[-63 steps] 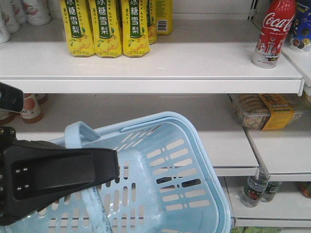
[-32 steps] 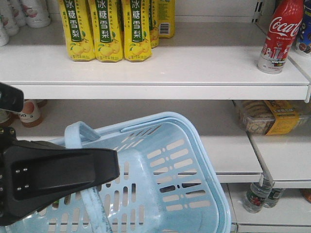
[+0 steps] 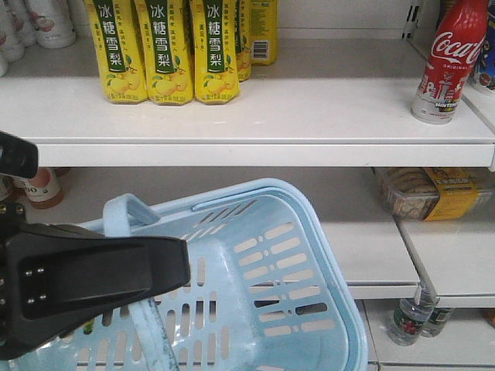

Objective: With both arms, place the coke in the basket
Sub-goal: 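Approach the shelf, positioning the right gripper near the Coca-Cola can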

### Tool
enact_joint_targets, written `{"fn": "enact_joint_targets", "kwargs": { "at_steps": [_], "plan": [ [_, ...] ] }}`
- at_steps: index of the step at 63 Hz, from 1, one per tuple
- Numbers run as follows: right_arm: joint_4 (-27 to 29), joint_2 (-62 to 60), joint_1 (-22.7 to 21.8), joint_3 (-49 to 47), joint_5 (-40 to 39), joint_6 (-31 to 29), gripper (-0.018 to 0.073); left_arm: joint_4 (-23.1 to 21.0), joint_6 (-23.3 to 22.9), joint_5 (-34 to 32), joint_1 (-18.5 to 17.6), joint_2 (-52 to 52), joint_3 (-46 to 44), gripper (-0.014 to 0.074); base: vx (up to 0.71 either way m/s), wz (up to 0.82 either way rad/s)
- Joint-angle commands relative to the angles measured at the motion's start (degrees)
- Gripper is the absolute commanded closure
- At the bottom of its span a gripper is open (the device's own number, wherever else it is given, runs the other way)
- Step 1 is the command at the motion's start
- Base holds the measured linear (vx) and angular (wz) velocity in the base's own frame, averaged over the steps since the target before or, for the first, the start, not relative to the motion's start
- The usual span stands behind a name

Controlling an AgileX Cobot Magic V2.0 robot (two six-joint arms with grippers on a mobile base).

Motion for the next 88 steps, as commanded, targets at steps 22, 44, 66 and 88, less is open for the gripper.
{"fn": "enact_joint_targets", "kwargs": {
  "at_steps": [22,44,66,88],
  "plan": [
    [-0.5,-0.7,-0.3,0.4,-4.0,-0.4,0.0564,-5.3,0.2,-2.9,-0.5,-0.7,-1.6,0.0602,0.03,-0.01],
    [-0.5,-0.7,-0.3,0.4,-4.0,-0.4,0.0564,-5.3,0.2,-2.9,-0.5,-0.7,-1.6,0.0602,0.03,-0.01],
    [-0.5,-0.7,-0.3,0.4,-4.0,-0.4,0.0564,-5.3,0.2,-2.9,-0.5,-0.7,-1.6,0.0602,0.03,-0.01],
    [-0.5,-0.7,-0.3,0.4,-4.0,-0.4,0.0564,-5.3,0.2,-2.9,-0.5,-0.7,-1.6,0.0602,0.02,0.0]
  ]
}}
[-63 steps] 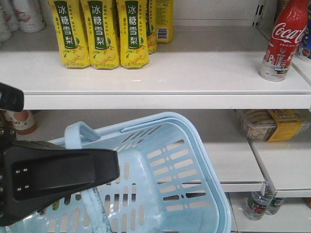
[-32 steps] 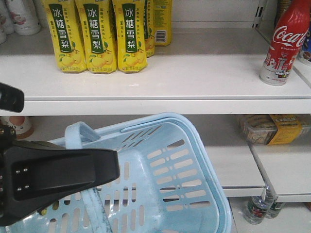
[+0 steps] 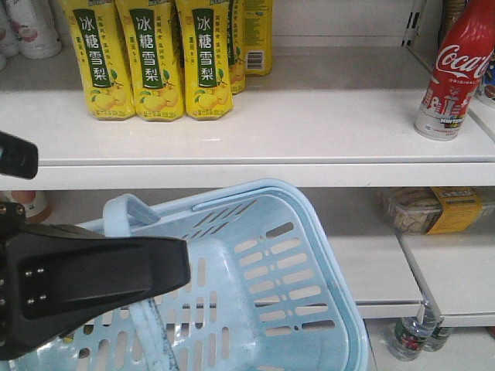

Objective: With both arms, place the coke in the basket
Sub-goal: 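Approach the shelf, positioning the right gripper near the Coca-Cola can, then reach the open right gripper around the red Coca-Cola bottle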

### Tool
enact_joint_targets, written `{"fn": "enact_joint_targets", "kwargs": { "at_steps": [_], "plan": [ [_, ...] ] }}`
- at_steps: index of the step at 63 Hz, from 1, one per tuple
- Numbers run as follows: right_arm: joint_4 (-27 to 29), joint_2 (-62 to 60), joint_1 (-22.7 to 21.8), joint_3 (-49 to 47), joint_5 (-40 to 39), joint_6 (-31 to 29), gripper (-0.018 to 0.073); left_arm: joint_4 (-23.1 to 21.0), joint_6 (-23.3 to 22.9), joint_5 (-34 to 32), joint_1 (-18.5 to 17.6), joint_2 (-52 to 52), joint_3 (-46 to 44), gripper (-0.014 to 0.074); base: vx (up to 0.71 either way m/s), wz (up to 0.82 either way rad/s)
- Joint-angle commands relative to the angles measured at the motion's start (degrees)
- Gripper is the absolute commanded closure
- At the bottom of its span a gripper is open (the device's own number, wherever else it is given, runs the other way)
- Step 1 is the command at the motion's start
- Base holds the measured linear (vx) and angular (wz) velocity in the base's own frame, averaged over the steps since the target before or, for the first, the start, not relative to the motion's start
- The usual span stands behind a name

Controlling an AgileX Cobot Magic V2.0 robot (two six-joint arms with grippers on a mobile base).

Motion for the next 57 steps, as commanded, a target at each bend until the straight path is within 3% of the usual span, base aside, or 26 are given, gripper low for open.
{"fn": "enact_joint_targets", "kwargs": {
  "at_steps": [1,57],
  "plan": [
    [-0.5,-0.7,-0.3,0.4,-4.0,-0.4,0.0564,-5.3,0.2,-2.9,-0.5,-0.7,-1.6,0.0602,0.01,0.0],
    [-0.5,-0.7,-0.3,0.4,-4.0,-0.4,0.0564,-5.3,0.2,-2.9,-0.5,-0.7,-1.6,0.0602,0.0,0.0]
  ]
}}
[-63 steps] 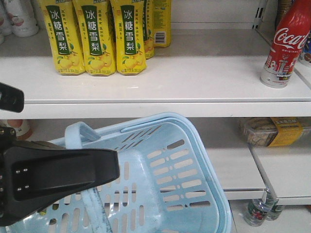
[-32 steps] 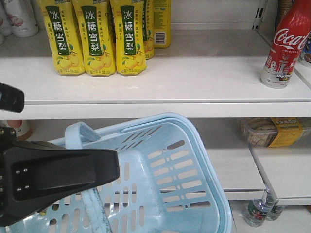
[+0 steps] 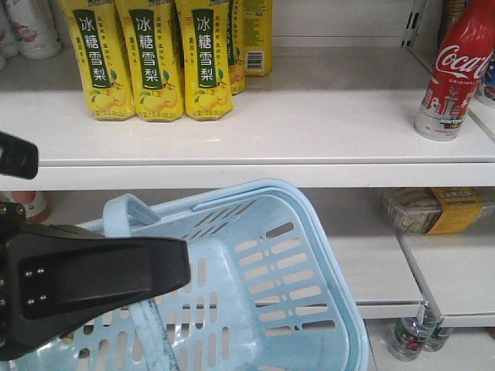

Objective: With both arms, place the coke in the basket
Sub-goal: 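Reach the open right gripper around the red Coca-Cola bottle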

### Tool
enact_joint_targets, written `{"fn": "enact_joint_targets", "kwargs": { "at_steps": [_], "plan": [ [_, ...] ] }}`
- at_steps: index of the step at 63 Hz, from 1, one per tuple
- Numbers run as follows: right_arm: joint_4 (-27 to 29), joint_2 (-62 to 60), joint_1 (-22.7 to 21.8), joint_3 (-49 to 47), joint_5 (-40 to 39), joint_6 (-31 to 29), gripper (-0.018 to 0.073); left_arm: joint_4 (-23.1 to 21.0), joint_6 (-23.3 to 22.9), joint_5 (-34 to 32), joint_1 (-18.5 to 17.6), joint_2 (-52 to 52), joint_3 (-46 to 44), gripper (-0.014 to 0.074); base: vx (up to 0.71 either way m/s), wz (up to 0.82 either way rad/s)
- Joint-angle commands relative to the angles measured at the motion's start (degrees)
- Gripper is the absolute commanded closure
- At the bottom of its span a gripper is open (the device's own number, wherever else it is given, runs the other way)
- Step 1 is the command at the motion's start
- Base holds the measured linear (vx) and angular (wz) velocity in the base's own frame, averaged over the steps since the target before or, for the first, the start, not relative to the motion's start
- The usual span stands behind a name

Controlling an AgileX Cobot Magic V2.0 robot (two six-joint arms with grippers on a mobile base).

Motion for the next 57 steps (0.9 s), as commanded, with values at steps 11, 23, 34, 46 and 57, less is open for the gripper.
{"fn": "enact_joint_targets", "kwargs": {
  "at_steps": [11,23,34,46,57],
  "plan": [
    [-0.5,-0.7,-0.3,0.4,-4.0,-0.4,0.0564,-5.3,0.2,-2.9,-0.5,-0.7,-1.6,0.0602,0.0,0.0],
    [-0.5,-0.7,-0.3,0.4,-4.0,-0.4,0.0564,-5.3,0.2,-2.9,-0.5,-0.7,-1.6,0.0602,0.0,0.0],
    [0.0,-0.7,-0.3,0.4,-4.6,-0.3,0.0564,-5.3,0.2,-2.9,-0.5,-0.7,-1.6,0.0602,0.0,0.0],
    [18.7,-0.7,-0.1,0.3,-9.9,13.9,0.0564,-5.3,0.2,-2.9,-0.5,-0.7,-1.6,0.0602,0.0,0.0],
    [33.8,-0.7,-0.1,-1.7,-17.0,23.6,0.0564,-5.3,0.2,-2.9,-0.5,-0.7,-1.6,0.0602,0.0,0.0]
  ]
}}
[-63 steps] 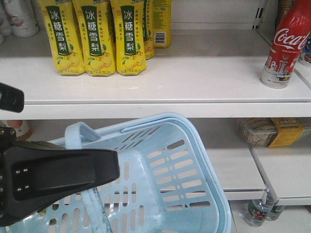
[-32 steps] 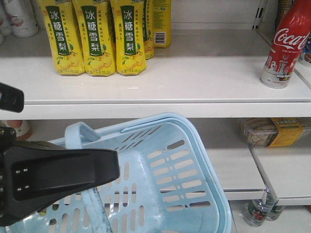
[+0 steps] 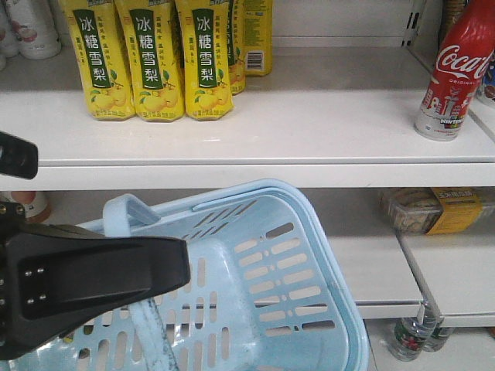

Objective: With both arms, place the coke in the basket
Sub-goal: 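Reach the open right gripper around the red Coca-Cola bottle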

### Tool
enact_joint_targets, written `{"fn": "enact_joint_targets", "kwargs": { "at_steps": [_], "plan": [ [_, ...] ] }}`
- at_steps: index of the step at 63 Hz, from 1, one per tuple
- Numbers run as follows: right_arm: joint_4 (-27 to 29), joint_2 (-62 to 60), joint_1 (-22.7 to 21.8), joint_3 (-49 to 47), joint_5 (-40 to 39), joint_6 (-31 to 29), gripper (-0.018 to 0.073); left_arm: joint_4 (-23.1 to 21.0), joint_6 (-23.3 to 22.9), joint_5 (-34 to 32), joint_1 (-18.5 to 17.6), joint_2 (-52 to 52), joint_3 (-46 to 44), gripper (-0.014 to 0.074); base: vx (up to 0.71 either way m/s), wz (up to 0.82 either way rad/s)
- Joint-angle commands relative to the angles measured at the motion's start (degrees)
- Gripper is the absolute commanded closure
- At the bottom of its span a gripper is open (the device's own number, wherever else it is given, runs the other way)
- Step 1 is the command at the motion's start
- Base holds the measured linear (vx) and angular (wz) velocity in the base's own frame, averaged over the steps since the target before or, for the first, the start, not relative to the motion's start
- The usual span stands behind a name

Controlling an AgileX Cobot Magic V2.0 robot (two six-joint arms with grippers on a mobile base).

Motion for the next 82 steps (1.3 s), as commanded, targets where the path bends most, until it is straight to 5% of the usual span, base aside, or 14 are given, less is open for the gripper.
{"fn": "enact_joint_targets", "kwargs": {
  "at_steps": [1,7,13,23,29,44,52,82],
  "plan": [
    [5.2,-0.7,-0.1,-2.3,-8.0,3.9,0.0564,-5.3,0.2,-2.9,-0.5,-0.7,-1.6,0.0602,0.0,0.0],
    [-1.3,-0.7,-0.1,-7.9,-10.8,2.6,0.0564,-5.3,0.2,-2.9,-0.5,-0.7,-1.6,0.0602,0.0,0.0],
    [-14.6,0.4,-0.1,-15.2,-11.8,-0.5,0.0564,-5.3,0.2,-2.9,-0.5,-0.7,-1.6,0.0602,0.0,0.0],
    [-38.0,8.0,-0.1,-29.7,-1.8,1.4,0.0547,-5.3,0.2,-2.9,-0.5,-0.7,-1.6,0.0602,0.0,0.0],
    [-46.8,14.3,-0.1,-36.1,3.1,2.3,0.0479,-5.3,0.2,-2.9,-0.5,-0.7,-1.6,0.0602,0.0,0.0],
    [-56.0,27.9,-0.1,-41.7,1.2,2.0,0.0124,-5.3,0.2,-2.9,-0.5,-0.7,-1.6,0.0602,0.0,0.0],
    [-61.8,34.9,-0.1,-42.5,-7.0,1.8,-0.003,-5.3,0.2,-2.9,-0.5,-0.7,-1.6,0.0602,0.0,0.0],
    [-72.8,56.0,-0.1,-56.5,-10.7,8.6,-0.0025,-5.3,0.2,-2.9,-0.5,-0.7,-1.6,0.0602,0.0,0.0]
  ]
}}
